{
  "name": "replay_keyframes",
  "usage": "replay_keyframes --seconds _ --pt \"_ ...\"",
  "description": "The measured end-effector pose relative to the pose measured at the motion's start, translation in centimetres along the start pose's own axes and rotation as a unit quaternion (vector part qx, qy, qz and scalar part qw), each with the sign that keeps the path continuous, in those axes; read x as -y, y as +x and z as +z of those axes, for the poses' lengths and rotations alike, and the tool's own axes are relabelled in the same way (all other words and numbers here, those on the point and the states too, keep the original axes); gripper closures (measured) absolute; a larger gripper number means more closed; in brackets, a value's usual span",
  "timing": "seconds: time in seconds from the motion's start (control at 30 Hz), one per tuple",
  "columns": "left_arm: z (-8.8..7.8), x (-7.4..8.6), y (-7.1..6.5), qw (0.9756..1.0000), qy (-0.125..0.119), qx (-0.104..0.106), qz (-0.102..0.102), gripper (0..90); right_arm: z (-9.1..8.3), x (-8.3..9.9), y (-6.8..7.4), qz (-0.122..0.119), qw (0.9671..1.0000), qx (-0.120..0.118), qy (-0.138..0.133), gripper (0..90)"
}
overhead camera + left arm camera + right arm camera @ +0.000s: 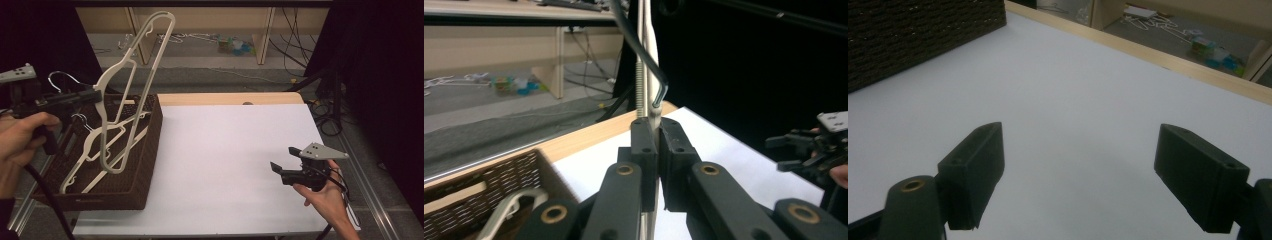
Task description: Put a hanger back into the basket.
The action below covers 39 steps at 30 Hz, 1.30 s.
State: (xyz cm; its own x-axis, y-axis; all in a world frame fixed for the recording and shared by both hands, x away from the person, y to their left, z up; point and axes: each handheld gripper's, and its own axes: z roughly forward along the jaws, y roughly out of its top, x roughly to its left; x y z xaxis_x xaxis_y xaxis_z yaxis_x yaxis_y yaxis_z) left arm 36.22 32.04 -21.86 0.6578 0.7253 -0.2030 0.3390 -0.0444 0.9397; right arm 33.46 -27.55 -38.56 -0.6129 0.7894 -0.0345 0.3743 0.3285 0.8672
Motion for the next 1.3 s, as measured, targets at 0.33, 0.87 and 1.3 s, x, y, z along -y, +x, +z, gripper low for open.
replay_keyframes --seconds 0.33,0.87,1.3 --pt "-0.5 3.3 4.5 0.9942 0.079 -0.072 -0.004 85.9 -0.4 0.6 0.1 0.007 1.0 0.004 -0.003 21.1" --pt "0.4 8.0 8.2 0.9793 0.17 -0.11 -0.001 85.8 -0.2 1.0 0.3 0.001 1.0 -0.001 -0.004 21.1" --pt "1.8 10.8 10.0 0.9768 0.189 -0.095 -0.032 85.8 -0.2 1.1 0.3 -0.003 1.0 -0.006 -0.004 21.1"
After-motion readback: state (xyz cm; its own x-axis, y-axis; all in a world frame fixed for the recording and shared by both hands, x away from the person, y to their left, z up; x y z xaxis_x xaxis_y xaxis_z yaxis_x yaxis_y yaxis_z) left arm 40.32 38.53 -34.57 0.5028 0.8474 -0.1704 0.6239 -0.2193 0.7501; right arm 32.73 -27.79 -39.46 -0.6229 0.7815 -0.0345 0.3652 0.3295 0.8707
